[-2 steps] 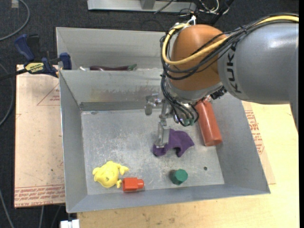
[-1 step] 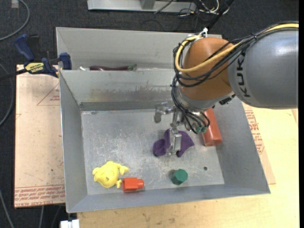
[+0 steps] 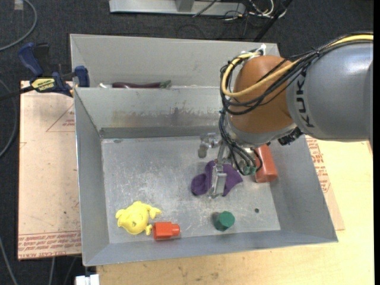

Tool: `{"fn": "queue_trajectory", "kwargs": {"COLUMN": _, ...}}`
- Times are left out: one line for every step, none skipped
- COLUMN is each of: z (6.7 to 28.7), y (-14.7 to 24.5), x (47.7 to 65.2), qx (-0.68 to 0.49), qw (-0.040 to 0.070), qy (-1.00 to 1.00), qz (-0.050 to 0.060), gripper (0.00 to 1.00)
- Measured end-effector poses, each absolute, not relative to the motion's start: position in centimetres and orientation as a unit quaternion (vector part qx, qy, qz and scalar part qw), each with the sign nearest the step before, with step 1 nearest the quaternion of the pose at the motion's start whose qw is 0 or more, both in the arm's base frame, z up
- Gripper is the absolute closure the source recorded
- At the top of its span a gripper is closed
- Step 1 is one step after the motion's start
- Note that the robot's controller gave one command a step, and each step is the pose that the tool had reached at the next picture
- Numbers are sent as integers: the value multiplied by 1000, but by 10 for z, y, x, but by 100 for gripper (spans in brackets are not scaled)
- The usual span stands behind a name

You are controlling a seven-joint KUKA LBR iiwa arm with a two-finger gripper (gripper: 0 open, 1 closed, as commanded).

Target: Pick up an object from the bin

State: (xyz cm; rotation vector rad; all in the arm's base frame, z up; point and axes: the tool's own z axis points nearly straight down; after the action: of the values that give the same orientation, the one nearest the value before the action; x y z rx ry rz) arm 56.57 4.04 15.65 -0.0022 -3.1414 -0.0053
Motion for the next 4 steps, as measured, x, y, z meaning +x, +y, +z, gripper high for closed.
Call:
{"fn": "queue_trajectory", "kwargs": {"z": 74, "y": 20, "x": 575, "qx": -28, "qw": -2, "qy": -1000, "qz": -1, "gripper": 100}}
{"fn": "queue_trajectory", "kwargs": {"z": 74, "y": 20, "x": 575, "qx": -28, "qw": -2, "qy": -1000, "qz": -1, "gripper": 100}}
{"fn": "queue_trajectory", "kwargs": {"z": 159, "y": 26, "x": 575, "qx": -14, "qw": -1, "qy": -1000, "qz": -1, "gripper": 0}}
{"fn": "queue_trajectory", "kwargs": {"z": 225, "y": 31, "x": 578, "qx": -3, "qw": -6, "qy": -1000, "qz": -1, "gripper": 0}}
